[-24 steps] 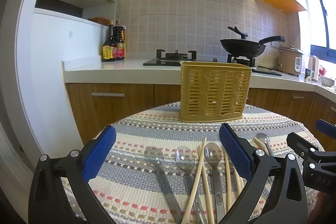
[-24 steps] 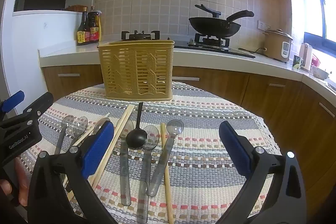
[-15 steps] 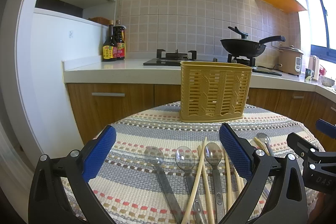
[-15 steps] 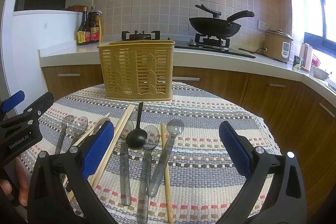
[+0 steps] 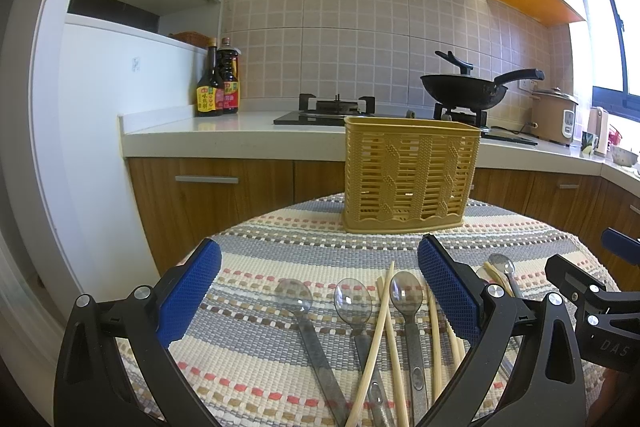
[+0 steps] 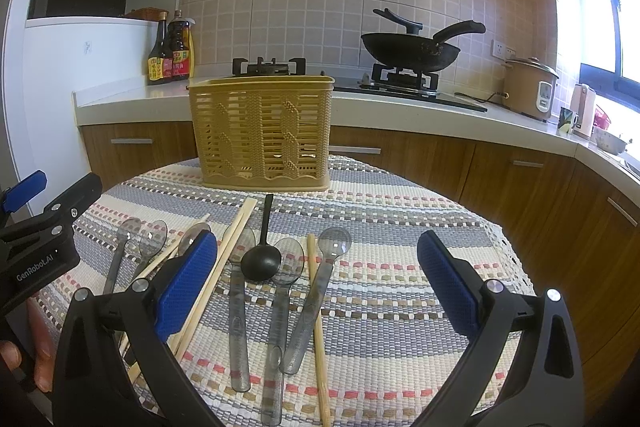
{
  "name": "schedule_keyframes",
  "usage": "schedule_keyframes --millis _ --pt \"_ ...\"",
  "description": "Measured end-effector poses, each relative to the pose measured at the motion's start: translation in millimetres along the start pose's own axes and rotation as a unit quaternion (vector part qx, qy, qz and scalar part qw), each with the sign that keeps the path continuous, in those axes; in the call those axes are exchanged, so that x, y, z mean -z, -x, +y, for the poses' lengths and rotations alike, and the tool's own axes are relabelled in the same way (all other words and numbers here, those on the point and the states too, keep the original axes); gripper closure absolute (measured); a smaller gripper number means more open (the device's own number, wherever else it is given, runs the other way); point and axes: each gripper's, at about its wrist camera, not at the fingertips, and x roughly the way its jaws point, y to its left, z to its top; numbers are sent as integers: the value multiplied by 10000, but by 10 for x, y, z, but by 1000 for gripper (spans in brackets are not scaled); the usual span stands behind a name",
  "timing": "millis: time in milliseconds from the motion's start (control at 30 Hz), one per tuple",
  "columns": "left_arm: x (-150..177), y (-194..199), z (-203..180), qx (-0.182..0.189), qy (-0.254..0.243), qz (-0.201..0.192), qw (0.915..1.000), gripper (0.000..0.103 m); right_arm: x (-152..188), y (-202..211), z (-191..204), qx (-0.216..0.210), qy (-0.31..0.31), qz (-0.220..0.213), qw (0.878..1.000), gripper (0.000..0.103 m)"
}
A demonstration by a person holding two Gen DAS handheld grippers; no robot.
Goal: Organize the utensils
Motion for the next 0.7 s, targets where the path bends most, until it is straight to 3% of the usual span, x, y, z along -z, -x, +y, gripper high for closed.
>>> schedule_keyframes --millis 700 --pt "0 0 0 0 2 2 10000 8 1 -7 17 -16 14 7 10000 7"
